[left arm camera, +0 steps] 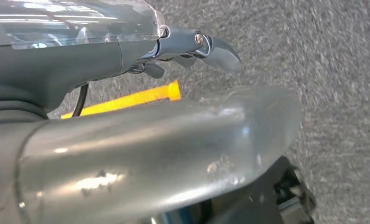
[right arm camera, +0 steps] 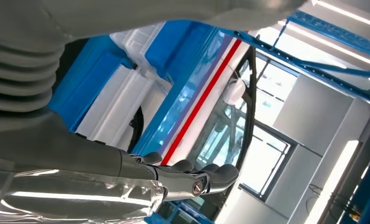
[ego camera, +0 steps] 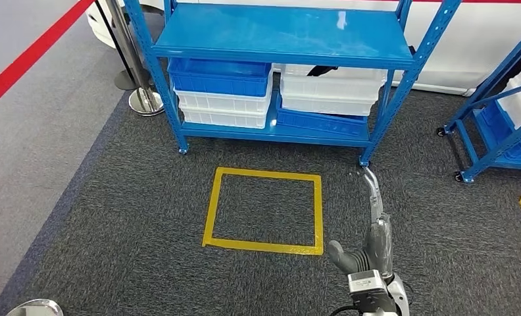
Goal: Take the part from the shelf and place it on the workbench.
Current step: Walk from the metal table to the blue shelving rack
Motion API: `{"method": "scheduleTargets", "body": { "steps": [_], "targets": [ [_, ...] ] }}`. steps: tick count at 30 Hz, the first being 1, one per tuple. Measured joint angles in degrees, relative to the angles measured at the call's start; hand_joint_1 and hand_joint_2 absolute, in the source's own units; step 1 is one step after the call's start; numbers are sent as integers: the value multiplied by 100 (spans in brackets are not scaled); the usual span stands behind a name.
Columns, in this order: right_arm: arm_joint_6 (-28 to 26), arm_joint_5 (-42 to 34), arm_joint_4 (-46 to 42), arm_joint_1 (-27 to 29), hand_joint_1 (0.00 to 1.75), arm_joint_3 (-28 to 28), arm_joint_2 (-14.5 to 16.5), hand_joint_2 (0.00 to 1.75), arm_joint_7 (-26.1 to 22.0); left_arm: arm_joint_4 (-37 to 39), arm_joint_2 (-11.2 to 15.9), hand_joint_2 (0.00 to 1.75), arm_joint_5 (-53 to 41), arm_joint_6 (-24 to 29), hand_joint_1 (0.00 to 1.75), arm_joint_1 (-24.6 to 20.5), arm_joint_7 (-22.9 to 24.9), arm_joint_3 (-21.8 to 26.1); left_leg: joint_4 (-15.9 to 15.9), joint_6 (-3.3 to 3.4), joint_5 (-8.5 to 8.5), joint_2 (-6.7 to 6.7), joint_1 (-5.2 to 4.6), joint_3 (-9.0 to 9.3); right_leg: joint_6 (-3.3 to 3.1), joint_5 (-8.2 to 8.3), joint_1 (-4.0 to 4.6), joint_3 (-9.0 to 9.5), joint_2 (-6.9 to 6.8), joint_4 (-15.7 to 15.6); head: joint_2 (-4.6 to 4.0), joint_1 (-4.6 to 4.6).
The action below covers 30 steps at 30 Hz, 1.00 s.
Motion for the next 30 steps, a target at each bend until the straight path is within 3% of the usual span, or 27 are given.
{"method": "scheduleTargets", "body": {
  "steps": [3,5,7,8,9,10,12,14,15,17,19,22,23,24,25,28,30],
  "targets": [
    [-11,-16,0,33,0,-22,4,0,14,0,-1,0,-1,2,0,22,-5,2,-52,111,42,29,18,6,96,-71,-16,-32,21,87,-1,10],
    [-25,-22,1,54,0,-57,9,0,34,0,-3,0,-1,2,0,21,-7,2,-84,173,66,75,35,9,141,-372,-27,-264,35,579,0,46],
    [-37,-33,8,89,0,-90,19,0,62,0,-4,0,-1,2,0,29,-6,4,-83,194,62,126,24,-4,166,-709,-26,-647,38,1329,0,72],
    [-40,-40,14,111,0,-107,22,0,74,0,-4,0,-2,2,0,37,-4,5,-81,197,59,158,17,-5,170,-755,-26,-774,38,1563,0,74],
    [-44,-47,20,129,0,-123,23,0,86,0,-4,0,-2,2,0,43,-3,7,-79,197,53,194,11,-3,166,-689,-25,-799,34,1587,0,75],
    [-46,-52,25,139,0,-138,25,0,97,0,-5,0,-3,2,0,46,-1,8,-77,195,46,232,7,5,153,-527,-23,-712,20,1393,-1,75],
    [-50,-58,30,139,0,-157,27,0,113,0,-10,0,-5,-1,0,47,-1,9,-70,171,19,306,-11,36,96,-149,6,-322,-143,603,0,76],
    [-58,-62,31,132,0,-167,35,0,119,0,-16,0,-5,-5,0,48,-2,10,-57,120,-12,371,-42,60,24,15,52,-70,-282,73,0,74],
    [-62,-65,31,132,0,-169,41,0,120,0,-17,0,-5,-7,0,46,-2,10,-52,91,-25,408,-55,68,-7,7,70,-55,-292,9,0,73],
    [-63,-68,31,139,0,-175,55,0,121,0,-17,0,-5,-9,0,39,-3,12,-43,28,-53,464,-53,76,-60,29,53,-70,-178,0,-1,72],
    [-49,-68,31,136,0,-183,69,0,122,0,-17,0,-5,-9,0,37,-7,15,162,-40,-218,341,-34,5,-127,57,21,-67,-104,-26,-1,62],
    [-12,-39,40,131,0,-187,89,0,128,0,-17,0,-5,-9,0,48,-9,21,1259,-98,-784,93,-3,-485,-179,68,12,-73,-21,-32,-1,45],
    [-4,-17,48,132,0,-187,91,0,130,0,-17,0,-7,-9,0,54,-9,22,1570,-105,-877,73,0,-637,-182,67,14,-72,9,-29,-1,46],
    [0,9,55,132,0,-187,91,0,132,0,-17,0,-11,-9,0,60,-9,24,1673,-106,-848,70,1,-696,-182,64,15,-69,36,-24,-1,45],
    [3,37,61,132,0,-187,91,0,134,0,-17,0,-15,-9,0,65,-9,25,1537,-99,-705,69,1,-644,-179,59,16,-60,63,-18,0,45],
    [27,109,64,128,0,-187,91,0,131,0,-16,0,-33,-7,0,62,-9,33,364,-32,-134,49,-7,-124,-139,26,26,-32,122,11,0,46],
    [81,121,66,108,0,-179,91,87,112,0,-15,0,-37,-8,0,51,-8,46,4,18,-50,36,-22,24,-86,17,39,-38,138,23,-1,49]
  ]
}}
